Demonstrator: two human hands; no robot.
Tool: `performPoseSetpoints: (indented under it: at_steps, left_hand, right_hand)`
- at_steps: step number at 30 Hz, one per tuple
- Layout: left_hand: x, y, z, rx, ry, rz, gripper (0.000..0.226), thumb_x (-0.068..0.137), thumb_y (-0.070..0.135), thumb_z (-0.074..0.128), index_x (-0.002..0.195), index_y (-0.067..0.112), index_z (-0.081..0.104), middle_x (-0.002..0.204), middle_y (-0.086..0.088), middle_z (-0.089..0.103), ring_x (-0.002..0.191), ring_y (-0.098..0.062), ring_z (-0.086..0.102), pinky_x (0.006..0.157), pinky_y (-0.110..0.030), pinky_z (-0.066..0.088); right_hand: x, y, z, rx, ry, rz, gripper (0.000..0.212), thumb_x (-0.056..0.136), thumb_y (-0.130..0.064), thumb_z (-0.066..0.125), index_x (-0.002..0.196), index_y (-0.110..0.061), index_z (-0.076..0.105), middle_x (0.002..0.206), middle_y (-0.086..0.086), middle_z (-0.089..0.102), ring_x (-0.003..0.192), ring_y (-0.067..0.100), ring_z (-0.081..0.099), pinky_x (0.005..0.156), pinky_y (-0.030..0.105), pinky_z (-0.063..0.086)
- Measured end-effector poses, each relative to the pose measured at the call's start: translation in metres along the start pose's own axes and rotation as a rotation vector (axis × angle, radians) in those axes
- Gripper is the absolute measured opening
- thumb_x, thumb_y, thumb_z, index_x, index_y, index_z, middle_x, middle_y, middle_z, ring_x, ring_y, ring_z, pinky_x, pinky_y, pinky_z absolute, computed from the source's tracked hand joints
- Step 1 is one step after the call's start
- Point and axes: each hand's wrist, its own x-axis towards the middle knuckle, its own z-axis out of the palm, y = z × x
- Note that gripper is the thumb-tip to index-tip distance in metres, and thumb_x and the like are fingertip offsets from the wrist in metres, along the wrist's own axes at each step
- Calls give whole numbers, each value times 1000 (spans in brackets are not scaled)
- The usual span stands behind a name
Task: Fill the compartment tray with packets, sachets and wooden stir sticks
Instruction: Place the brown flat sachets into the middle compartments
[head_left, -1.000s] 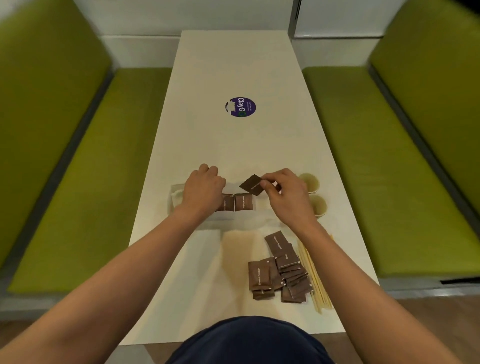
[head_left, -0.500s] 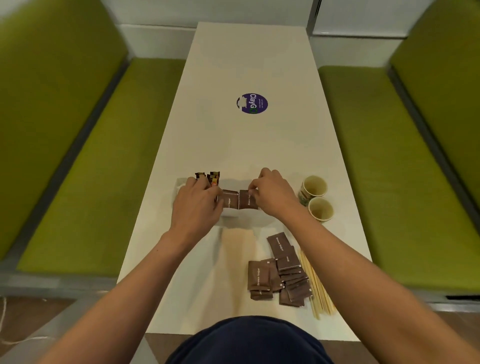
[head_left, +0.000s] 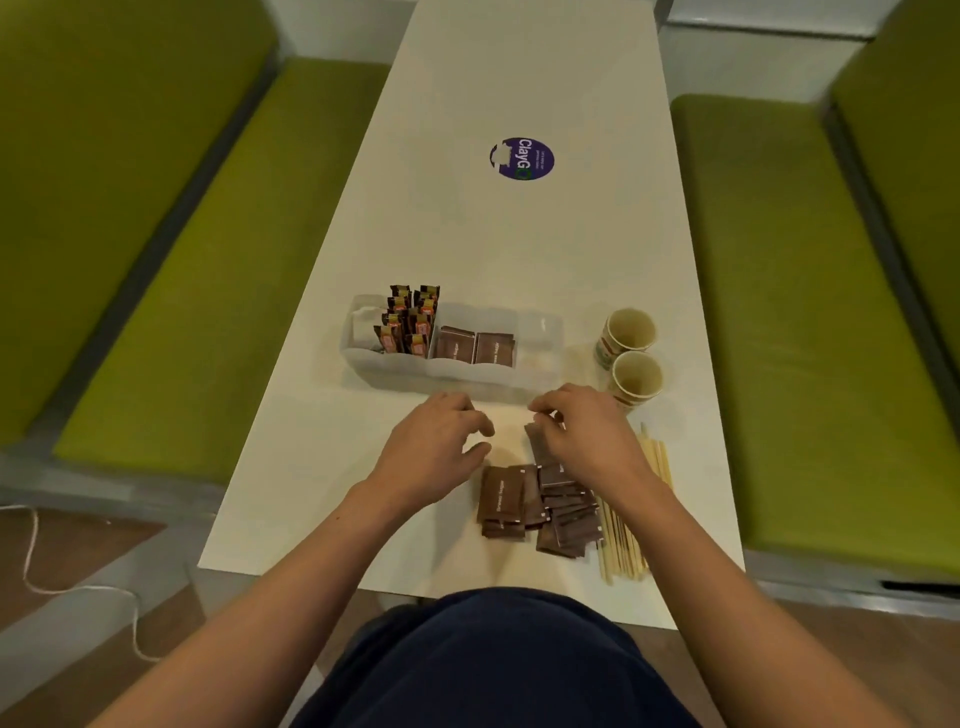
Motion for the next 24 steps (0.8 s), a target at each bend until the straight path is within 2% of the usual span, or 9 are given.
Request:
performPoseSetpoints:
  at_steps: [3, 6, 9, 12, 17, 20, 24]
  left_hand:
    - [-7, 10, 14, -19, -145, 23, 37, 91, 51, 64, 121, 30, 69, 113, 8, 60, 108, -13, 53, 87, -35, 50]
    - [-15, 14, 27, 14, -272, 59, 52, 83, 60, 68, 126, 31, 64, 113, 7, 59, 102, -15, 54, 84, -37, 52]
    - [-20, 14, 34, -1, -296, 56, 54, 81, 52, 74, 129, 30, 62, 114, 7, 57, 100, -14, 53, 84, -36, 52]
    - [-20, 12, 35, -30, -286, 46, 51, 82, 44, 76, 129, 27, 64, 113, 5, 60, 97, -15, 57, 85, -37, 52]
    - [-24, 6, 33, -100, -234, 1, 32, 89, 37, 72, 119, 27, 70, 108, 6, 69, 96, -12, 61, 87, -34, 53]
    - [-29, 4, 31, -125, -138, 17, 26, 96, 37, 62, 119, 27, 72, 108, 7, 70, 97, -13, 63, 84, -32, 52]
    - [-28, 2, 16, -136, 71, -3, 27, 99, 41, 59, 115, 27, 74, 101, 8, 68, 88, -13, 64, 76, -39, 55]
  right_hand:
    - [-18, 5, 7, -74, -94, -26, 21, 95, -23, 57, 106, -22, 75, 111, -3, 71, 106, 23, 60, 84, 41, 53]
    - [-28, 9, 9, -116, -155, -48, 26, 94, -26, 58, 118, -24, 66, 122, -4, 67, 112, 24, 55, 86, 40, 51]
    - [-32, 13, 15, -150, -184, -64, 40, 94, -27, 59, 134, -24, 59, 138, -3, 61, 119, 26, 52, 94, 38, 49]
    - [-30, 16, 22, -179, -155, -84, 42, 98, -26, 56, 139, -23, 58, 140, -2, 60, 122, 25, 50, 96, 36, 45]
    - [-33, 21, 28, -265, -66, -181, 25, 100, -26, 56, 114, -20, 76, 127, -4, 70, 109, 27, 58, 86, 40, 50]
    - [-35, 24, 29, -216, 79, -207, 16, 100, -24, 60, 105, -21, 75, 115, -5, 73, 102, 27, 60, 78, 43, 53]
    - [-35, 12, 16, -118, 181, -194, 19, 105, -28, 54, 113, -20, 69, 111, -7, 72, 101, 22, 56, 76, 36, 51]
